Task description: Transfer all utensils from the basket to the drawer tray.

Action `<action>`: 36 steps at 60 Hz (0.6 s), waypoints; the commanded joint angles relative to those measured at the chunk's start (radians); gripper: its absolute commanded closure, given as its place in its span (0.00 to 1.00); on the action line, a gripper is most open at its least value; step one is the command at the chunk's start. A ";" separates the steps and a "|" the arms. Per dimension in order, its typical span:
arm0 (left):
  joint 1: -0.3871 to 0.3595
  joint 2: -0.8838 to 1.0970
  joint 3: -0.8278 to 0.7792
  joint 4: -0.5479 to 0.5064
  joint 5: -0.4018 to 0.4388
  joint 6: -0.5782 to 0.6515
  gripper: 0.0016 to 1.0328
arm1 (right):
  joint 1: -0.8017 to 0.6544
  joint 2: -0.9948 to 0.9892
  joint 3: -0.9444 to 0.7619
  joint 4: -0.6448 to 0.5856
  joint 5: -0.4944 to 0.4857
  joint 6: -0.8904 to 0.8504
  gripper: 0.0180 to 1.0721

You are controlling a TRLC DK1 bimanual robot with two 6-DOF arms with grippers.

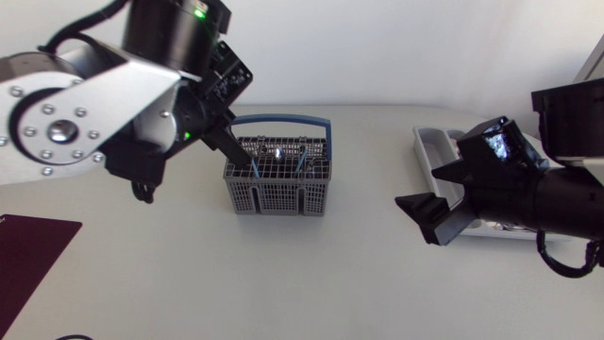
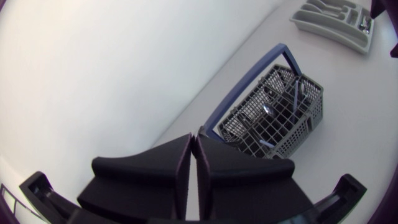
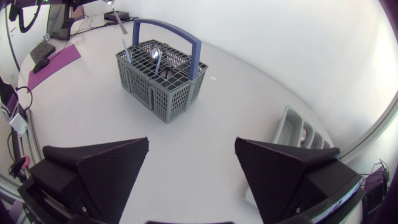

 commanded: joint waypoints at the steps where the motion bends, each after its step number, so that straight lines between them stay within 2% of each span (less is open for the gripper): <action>1: -0.018 -0.052 0.003 0.002 -0.021 0.021 0.96 | 0.017 -0.015 -0.024 -0.003 0.006 -0.021 0.05; 7: -0.058 -0.081 0.019 -0.009 -0.004 -0.008 0.97 | 0.050 -0.040 -0.024 -0.015 0.005 -0.030 0.05; 12: -0.090 -0.081 0.031 -0.041 0.052 -0.050 0.97 | 0.083 -0.058 -0.017 -0.017 0.003 -0.030 0.05; 22: -0.115 -0.044 0.086 -0.120 0.229 -0.176 0.97 | 0.118 -0.064 0.013 -0.017 0.000 -0.019 0.05; 36: -0.075 0.083 0.204 -0.251 0.506 -0.338 0.97 | 0.167 -0.021 0.056 -0.006 0.003 -0.004 0.05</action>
